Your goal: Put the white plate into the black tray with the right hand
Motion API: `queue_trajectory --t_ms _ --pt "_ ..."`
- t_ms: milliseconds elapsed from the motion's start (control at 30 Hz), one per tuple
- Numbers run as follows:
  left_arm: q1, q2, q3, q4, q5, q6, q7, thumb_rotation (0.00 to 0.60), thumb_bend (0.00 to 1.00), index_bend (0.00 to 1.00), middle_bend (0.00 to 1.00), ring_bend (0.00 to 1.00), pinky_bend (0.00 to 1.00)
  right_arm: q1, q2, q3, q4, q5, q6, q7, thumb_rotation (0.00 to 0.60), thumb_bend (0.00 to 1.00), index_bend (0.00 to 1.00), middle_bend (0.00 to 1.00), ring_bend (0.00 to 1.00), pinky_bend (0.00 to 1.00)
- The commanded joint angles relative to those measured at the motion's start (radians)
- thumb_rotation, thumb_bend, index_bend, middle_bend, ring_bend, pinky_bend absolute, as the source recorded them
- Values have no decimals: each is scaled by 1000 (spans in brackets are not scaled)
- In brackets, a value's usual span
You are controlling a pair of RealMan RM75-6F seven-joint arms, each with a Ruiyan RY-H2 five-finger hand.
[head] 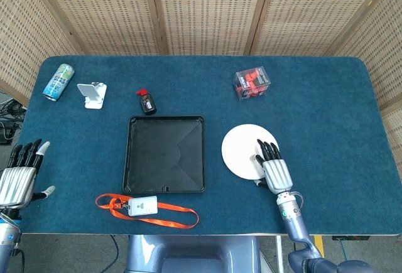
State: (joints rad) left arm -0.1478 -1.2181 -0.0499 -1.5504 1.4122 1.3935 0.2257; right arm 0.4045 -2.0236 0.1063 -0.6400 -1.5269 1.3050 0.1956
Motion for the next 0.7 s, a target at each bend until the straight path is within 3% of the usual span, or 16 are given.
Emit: queue_trajectory --t_ms 33,233,700 --pt "0 0 0 0 1 2 0 600 0 0 0 0 0 2 -17 4 28 -7 40 22 600 512 562 112 0 48" --pt "1 0 2 -1 3 4 -1 600 0 0 0 0 0 5 -32 8 67 -20 112 70 600 489 663 208 4 87" --pt "1 2 3 -7 8 10 -2 600 0 0 0 0 0 9 -25 8 65 -18 143 82 600 529 686 230 23 92"
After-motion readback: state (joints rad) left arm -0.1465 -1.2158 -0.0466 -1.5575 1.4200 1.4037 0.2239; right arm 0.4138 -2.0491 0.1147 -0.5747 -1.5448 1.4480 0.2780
